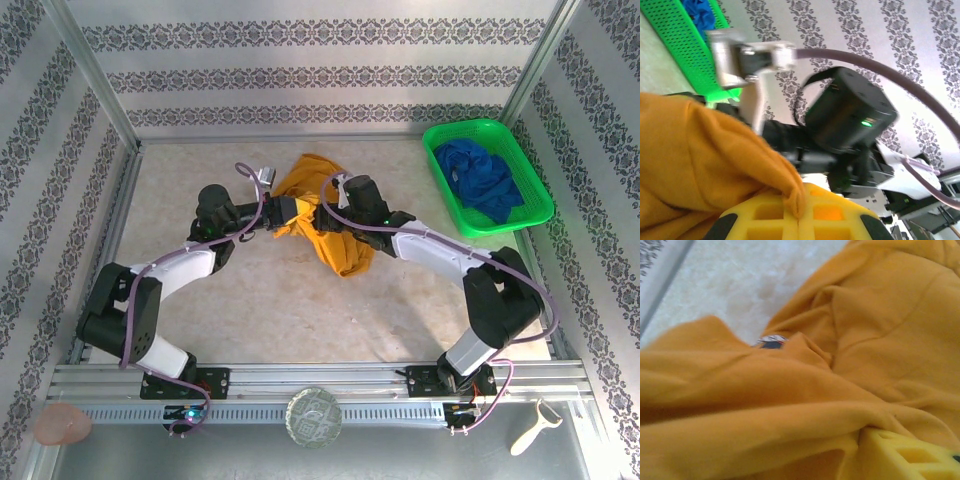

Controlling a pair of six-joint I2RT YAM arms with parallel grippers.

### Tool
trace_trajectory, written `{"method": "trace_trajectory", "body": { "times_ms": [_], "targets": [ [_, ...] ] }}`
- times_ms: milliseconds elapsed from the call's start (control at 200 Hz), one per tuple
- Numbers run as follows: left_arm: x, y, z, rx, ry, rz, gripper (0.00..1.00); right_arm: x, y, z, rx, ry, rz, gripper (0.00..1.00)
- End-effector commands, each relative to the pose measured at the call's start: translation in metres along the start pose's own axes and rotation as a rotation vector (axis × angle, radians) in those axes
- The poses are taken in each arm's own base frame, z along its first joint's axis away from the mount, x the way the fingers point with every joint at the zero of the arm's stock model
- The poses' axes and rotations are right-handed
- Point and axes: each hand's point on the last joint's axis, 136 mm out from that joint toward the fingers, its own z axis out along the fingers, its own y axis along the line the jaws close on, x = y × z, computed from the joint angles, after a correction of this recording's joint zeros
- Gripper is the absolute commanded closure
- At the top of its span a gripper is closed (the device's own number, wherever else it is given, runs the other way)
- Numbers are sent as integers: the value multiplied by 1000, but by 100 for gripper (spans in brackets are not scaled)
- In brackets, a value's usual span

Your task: Fold the inside-out t-shirt

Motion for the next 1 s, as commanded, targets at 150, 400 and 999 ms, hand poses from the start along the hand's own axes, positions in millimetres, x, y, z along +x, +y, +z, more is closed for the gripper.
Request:
{"method": "trace_trajectory", "body": {
  "times_ms": [150,400,999],
  "targets": [
    [2,-22,0,59,24,84,100,-24,6,-21,-115,-64,32,96],
    [-26,77,-34,-363,-171,-42,100,-27,53,-98,-478,-67,24,100],
    [6,186,-4,-650,-26,-127,87,-55,123,-148,-1028,-167,98,100]
  ]
}}
